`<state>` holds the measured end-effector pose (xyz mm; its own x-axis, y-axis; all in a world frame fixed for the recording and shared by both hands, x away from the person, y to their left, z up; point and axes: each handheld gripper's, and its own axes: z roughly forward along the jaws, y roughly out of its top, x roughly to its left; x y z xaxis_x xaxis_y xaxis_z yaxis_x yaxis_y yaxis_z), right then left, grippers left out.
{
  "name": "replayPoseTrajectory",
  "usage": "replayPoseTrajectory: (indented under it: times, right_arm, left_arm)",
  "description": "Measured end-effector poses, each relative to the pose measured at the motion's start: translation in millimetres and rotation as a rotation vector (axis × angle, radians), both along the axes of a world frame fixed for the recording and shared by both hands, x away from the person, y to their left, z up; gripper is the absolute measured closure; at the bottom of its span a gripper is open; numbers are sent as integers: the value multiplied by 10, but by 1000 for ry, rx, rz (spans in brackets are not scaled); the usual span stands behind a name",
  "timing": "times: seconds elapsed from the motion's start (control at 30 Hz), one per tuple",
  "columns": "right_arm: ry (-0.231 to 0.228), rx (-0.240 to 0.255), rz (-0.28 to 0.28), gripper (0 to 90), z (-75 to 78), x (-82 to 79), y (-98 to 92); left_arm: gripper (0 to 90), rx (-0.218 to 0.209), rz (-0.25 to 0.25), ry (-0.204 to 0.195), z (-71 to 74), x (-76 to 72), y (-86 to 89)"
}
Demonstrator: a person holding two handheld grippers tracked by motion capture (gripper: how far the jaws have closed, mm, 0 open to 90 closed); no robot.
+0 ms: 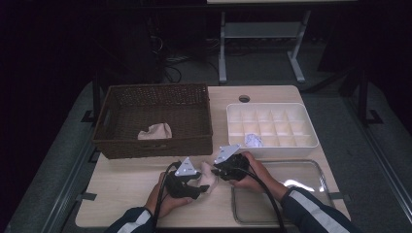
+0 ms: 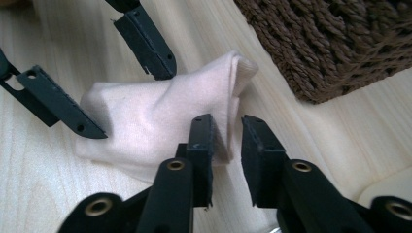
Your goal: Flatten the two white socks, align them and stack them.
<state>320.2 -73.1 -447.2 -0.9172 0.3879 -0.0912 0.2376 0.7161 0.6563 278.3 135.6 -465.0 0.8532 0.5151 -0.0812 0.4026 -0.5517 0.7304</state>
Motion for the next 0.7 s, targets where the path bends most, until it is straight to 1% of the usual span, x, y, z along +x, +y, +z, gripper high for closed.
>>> replayPoseTrajectory:
  times: [0.03,0.07,0.1,0.13,0.17,0.2,0.23,0.27,0.3,0.33,0.37,0.4,0.43,0.47,0.5,0.53,0.57,0.6,0.63,0.7]
  right_arm:
    - [-1,0,-3,715,9,-2,-5]
    - [4,5,-1,700,23,-6,-12]
    - [6,37,14,647,64,-16,-29]
    - [6,37,14,647,64,-16,-29]
    - [24,80,30,593,103,-33,-34]
    - [24,80,30,593,103,-33,-34]
    - [37,100,46,515,115,-55,-9]
    - [39,90,54,490,99,-56,10]
    - [57,84,57,469,77,-63,34]
    - [59,70,54,447,50,-53,51]
    - [72,67,47,426,26,-38,61]
    - [72,67,47,426,26,-38,61]
    - [87,72,45,414,3,-13,63]
    - [119,68,44,385,-41,26,68]
    - [142,79,45,381,-56,33,72]
    - [151,76,47,366,-72,46,75]
    - [168,77,49,362,-86,57,84]
    - [168,77,49,362,-86,57,84]
    - [193,83,57,359,-103,77,89]
    - [238,92,58,334,-138,127,88]
  left_arm:
    - [434,-2,-4,6,-5,2,5]
    - [439,8,-14,8,-4,8,16]
    - [440,7,-16,8,-9,8,19]
    - [440,7,-17,6,-10,5,19]
    - [443,-1,-23,9,-18,3,11]
    - [442,-1,-23,9,-18,3,11]
    - [442,-5,-26,12,-26,11,15]
    - [442,-6,-31,17,-30,14,18]
    - [442,-6,-31,17,-30,14,18]
    - [442,-3,-38,19,-29,19,27]
    - [442,-14,-42,22,-35,17,32]
    - [442,-19,-49,25,-42,20,44]
    - [437,-13,-60,25,-46,28,64]
    - [446,-14,-68,32,-52,36,83]
    - [460,-16,-74,37,-51,41,104]
    - [465,-18,-83,36,-53,45,116]
    - [475,-13,-91,32,-53,44,118]
    - [475,-7,-101,27,-50,40,114]
    - [491,-5,-110,25,-50,38,108]
    - [495,6,-125,6,-48,27,99]
